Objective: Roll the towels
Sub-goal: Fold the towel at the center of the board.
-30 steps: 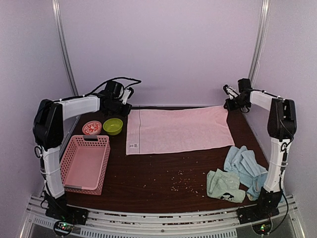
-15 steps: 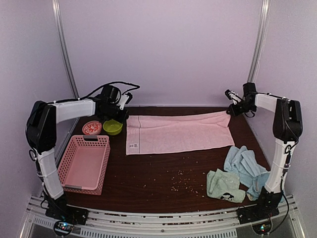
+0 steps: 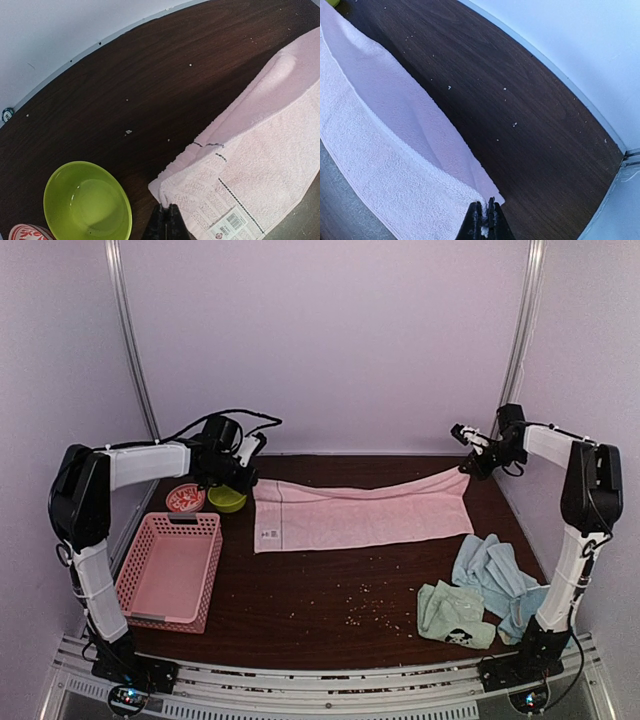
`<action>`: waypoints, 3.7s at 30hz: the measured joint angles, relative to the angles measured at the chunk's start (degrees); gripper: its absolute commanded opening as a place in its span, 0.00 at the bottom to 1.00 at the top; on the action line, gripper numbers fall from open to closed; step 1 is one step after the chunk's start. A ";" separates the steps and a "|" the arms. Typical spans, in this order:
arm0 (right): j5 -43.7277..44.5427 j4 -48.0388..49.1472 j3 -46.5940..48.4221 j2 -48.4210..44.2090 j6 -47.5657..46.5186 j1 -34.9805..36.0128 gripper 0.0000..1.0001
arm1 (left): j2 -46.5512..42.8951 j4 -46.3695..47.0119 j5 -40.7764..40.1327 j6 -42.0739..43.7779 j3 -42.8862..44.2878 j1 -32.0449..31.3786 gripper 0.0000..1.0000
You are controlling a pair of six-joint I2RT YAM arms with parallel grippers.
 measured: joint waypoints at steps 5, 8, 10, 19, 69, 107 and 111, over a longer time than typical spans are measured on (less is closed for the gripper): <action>-0.04 -0.24 0.79 -0.96 -4.63 -0.02 0.00 | 0.00 -0.46 -0.02 0.48 0.17 0.00 0.00; -0.02 -0.17 0.74 -1.01 -6.23 -0.02 0.00 | 0.00 -0.50 0.11 0.76 0.22 0.00 0.00; 0.07 0.48 -0.11 -1.38 -6.84 -0.02 0.00 | 0.00 -0.55 0.39 0.94 0.24 0.00 0.00; 2.25 6.54 -13.51 -9.68 -12.35 -0.04 0.00 | -0.37 -1.38 2.03 1.86 0.17 0.00 0.00; 3.15 5.18 -22.51 -9.27 -19.30 -0.07 0.00 | -2.62 -4.83 8.09 6.34 -9.03 0.00 0.00; 3.80 4.15 -25.77 -7.98 -22.75 -0.17 0.01 | -4.94 -9.09 8.94 12.79 -15.47 -2.64 0.00; 4.09 4.04 -26.71 -7.91 -22.75 -0.17 0.03 | -5.31 -8.96 8.39 13.25 -16.02 -2.71 0.10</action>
